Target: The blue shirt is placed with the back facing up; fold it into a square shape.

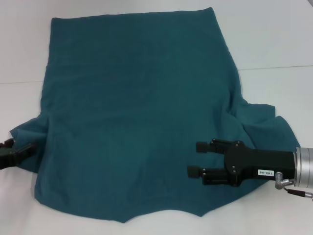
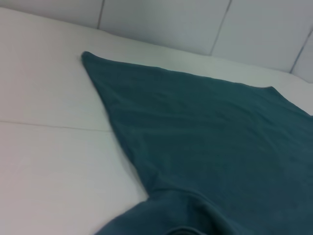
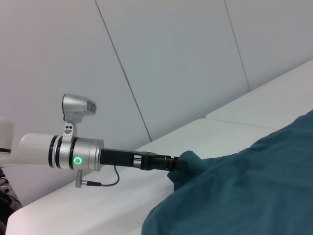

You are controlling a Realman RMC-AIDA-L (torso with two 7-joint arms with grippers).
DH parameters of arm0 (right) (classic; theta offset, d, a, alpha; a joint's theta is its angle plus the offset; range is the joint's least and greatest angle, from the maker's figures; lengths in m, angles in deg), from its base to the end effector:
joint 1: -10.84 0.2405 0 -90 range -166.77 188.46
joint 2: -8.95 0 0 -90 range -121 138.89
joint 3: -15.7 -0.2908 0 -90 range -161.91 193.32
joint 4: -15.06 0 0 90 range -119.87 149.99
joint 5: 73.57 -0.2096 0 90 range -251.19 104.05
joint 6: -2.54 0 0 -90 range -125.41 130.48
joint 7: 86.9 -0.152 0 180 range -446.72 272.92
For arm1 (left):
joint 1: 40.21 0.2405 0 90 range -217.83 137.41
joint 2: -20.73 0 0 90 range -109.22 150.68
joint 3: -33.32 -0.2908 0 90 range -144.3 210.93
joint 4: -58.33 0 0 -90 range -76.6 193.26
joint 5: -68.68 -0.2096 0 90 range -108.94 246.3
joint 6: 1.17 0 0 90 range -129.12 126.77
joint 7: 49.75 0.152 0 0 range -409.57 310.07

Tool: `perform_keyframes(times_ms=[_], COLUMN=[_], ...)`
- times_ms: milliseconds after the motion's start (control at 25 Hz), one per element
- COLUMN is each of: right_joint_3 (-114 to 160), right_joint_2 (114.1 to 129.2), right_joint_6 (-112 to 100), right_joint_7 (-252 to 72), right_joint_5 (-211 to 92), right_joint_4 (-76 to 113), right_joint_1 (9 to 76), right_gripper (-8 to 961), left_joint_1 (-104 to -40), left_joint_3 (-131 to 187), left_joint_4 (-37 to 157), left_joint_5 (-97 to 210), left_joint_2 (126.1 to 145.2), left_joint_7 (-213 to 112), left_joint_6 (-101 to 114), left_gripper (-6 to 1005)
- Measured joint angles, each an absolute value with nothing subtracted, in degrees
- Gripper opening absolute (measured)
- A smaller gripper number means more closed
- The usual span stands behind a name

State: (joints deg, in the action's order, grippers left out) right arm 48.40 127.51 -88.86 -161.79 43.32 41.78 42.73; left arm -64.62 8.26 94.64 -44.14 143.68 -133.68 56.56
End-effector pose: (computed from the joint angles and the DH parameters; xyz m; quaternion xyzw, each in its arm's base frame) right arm 0.2888 0.3339 -0.0425 -0.9202 0.2478 0.2869 0.0972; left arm -0.3907 0.3566 -0.0029 -0.7735 -0.4363 -0.2080 0.4101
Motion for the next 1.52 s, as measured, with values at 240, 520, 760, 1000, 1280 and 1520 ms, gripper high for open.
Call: perform_keyframes(times_ms=[240, 520, 760, 1000, 1280, 1520], right_joint_3=[48.4, 48.3, 48.3, 48.3, 48.3, 48.3], right_joint_2=[127.67, 127.80, 127.87, 127.94, 128.16, 128.37], right_joint_6=[-88.9, -88.8, -88.8, -88.8, -88.7, -88.0], right_joint_7=[-161.8, -161.8, -161.8, -161.8, -161.8, -161.8], right_joint_5=[43.3, 43.3, 43.3, 43.3, 43.0, 42.7], right_joint_4=[41.8, 41.8, 41.8, 41.8, 41.8, 41.1], right_joint_1=[42.7, 42.7, 42.7, 42.7, 42.5, 42.5], right_gripper=[914, 915, 915, 914, 915, 914], left_joint_1=[-64.5, -64.6, -64.6, -64.6, -64.6, -64.4], left_joint_3=[6.2, 6.1, 6.2, 6.2, 6.3, 6.7], left_joint_4=[95.5, 96.5, 96.6, 96.6, 97.6, 99.7], left_joint_5=[-44.6, -45.4, -45.5, -45.5, -45.5, -45.5], left_joint_2=[143.82, 143.90, 143.87, 143.86, 143.86, 143.80], left_joint_7=[-133.7, -134.2, -134.7, -134.7, -134.9, -136.5], left_joint_6=[56.6, 56.6, 56.5, 56.5, 55.8, 54.4], left_gripper=[802, 703, 488, 251, 26, 3])
